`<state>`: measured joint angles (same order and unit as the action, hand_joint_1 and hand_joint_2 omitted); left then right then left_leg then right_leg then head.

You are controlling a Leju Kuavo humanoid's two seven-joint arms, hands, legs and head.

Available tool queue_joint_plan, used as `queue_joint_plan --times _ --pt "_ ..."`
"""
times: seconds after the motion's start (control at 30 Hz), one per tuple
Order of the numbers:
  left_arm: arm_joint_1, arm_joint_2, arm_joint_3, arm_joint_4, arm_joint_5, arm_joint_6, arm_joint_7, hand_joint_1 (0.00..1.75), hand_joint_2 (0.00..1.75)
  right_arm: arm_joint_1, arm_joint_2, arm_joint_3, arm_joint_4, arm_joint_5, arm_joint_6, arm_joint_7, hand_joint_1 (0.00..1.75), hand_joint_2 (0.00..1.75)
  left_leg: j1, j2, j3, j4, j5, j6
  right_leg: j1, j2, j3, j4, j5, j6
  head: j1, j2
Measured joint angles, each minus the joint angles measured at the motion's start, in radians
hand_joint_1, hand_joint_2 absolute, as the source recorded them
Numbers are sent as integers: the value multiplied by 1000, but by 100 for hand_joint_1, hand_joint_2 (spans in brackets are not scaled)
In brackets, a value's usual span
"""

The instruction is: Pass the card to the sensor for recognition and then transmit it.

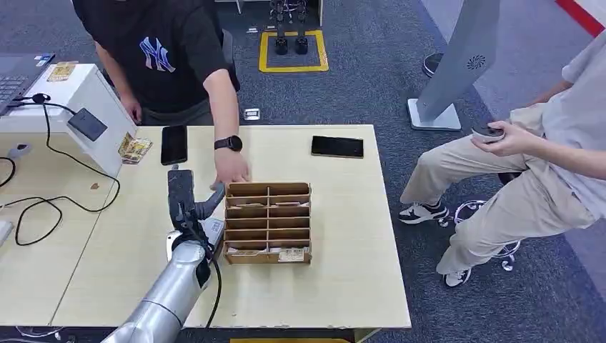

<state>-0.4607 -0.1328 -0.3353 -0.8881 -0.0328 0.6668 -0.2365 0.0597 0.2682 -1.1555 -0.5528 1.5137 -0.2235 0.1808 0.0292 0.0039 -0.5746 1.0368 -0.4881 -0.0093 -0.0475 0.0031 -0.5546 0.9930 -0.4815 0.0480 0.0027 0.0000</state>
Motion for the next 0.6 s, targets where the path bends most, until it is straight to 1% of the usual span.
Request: queue_joint_plan --times 0.6 --pt "10 -3 2 -14 -6 -6 -4 0 175 0 -13 31 26 0 -17 18 0 175 0 0 0 0 0 0 0 0 0 0 0 0 0 0"
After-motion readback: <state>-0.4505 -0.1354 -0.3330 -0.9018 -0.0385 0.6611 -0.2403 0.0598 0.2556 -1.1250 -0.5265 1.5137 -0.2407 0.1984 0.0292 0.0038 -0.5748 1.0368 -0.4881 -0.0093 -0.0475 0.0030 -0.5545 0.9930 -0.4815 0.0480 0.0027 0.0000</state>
